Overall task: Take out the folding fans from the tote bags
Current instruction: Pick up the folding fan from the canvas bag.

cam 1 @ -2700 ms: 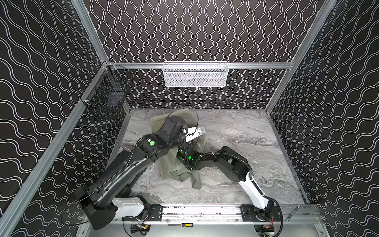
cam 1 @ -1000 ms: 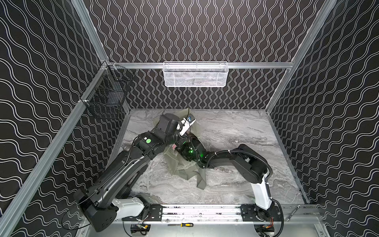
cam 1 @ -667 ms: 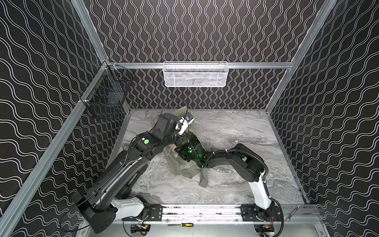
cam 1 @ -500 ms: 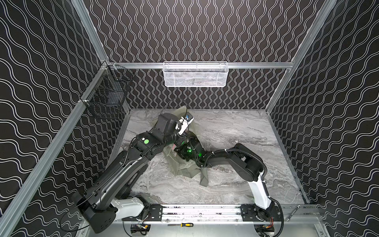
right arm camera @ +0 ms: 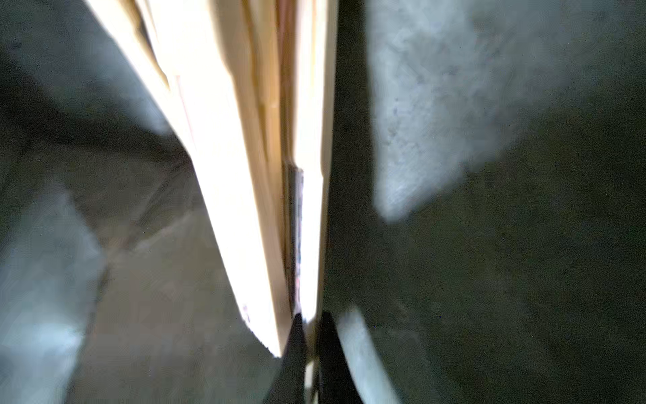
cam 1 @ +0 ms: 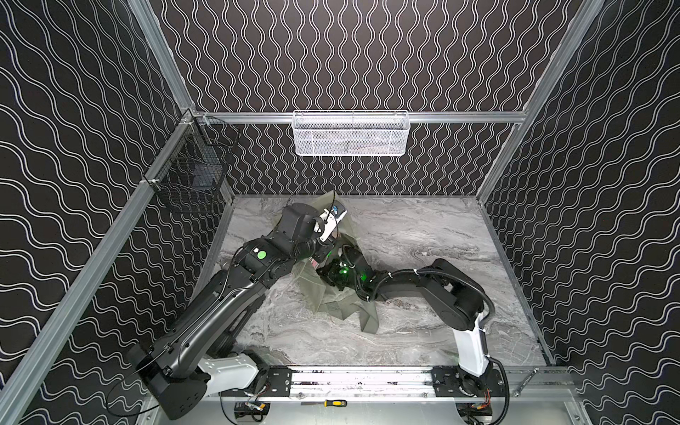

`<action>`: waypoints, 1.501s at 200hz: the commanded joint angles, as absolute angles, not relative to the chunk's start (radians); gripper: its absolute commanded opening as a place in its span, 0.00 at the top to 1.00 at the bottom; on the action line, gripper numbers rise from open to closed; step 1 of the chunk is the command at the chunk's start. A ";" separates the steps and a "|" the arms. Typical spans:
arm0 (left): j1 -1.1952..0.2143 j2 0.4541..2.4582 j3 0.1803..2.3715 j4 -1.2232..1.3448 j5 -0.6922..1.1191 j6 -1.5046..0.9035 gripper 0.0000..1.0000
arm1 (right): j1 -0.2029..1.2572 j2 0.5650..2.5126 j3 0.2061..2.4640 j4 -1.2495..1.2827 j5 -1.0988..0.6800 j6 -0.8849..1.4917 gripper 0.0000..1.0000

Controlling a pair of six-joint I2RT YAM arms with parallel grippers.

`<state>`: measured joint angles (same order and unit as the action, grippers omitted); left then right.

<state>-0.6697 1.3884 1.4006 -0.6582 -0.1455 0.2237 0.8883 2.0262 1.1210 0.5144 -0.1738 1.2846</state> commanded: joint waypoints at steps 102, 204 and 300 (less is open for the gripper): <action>-0.664 1.390 1.391 -0.607 -0.189 0.236 1.00 | 0.853 1.708 1.013 0.245 -0.161 0.899 0.93; -0.662 1.392 1.385 -0.595 -0.218 0.227 1.00 | 0.856 1.572 0.906 0.385 -0.227 0.645 0.90; -0.643 1.342 1.373 -0.553 -0.348 0.219 1.00 | 0.855 1.427 0.960 0.204 -0.405 0.507 0.89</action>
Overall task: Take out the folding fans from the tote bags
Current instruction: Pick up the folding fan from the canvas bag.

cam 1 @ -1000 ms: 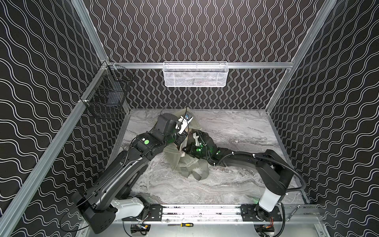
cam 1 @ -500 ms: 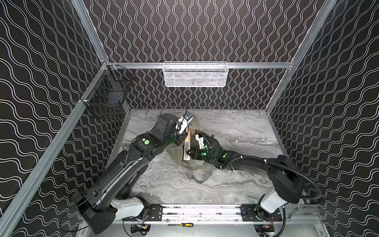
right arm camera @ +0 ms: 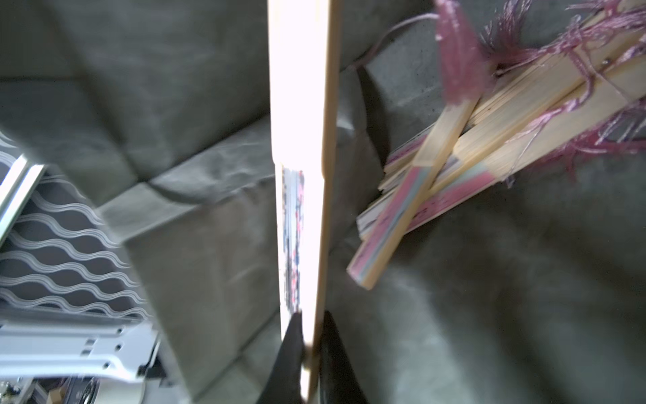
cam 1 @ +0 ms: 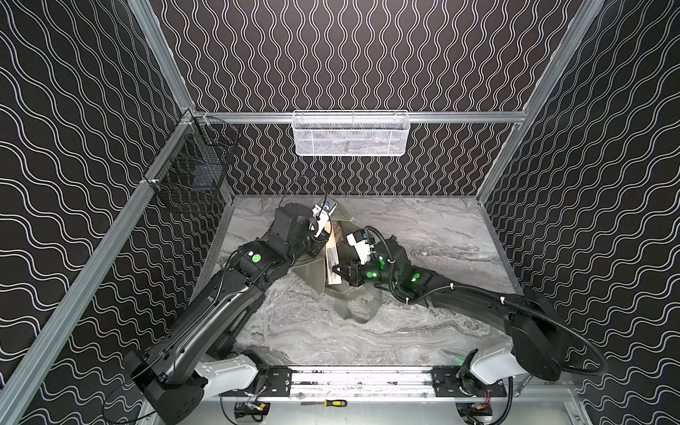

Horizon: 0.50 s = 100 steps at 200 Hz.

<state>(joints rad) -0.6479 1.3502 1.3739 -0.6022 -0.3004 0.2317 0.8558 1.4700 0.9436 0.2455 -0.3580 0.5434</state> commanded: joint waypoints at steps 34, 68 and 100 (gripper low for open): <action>-0.643 1.338 1.406 -0.589 -0.388 0.244 1.00 | 0.855 1.369 0.970 0.063 -0.457 0.497 0.88; -0.644 1.356 1.474 -0.658 -0.473 0.324 1.00 | 0.855 1.258 0.927 -0.047 -0.480 0.448 0.88; -0.638 1.433 1.574 -0.721 -0.609 0.382 1.00 | 0.855 1.146 0.876 -0.100 -0.555 0.400 0.88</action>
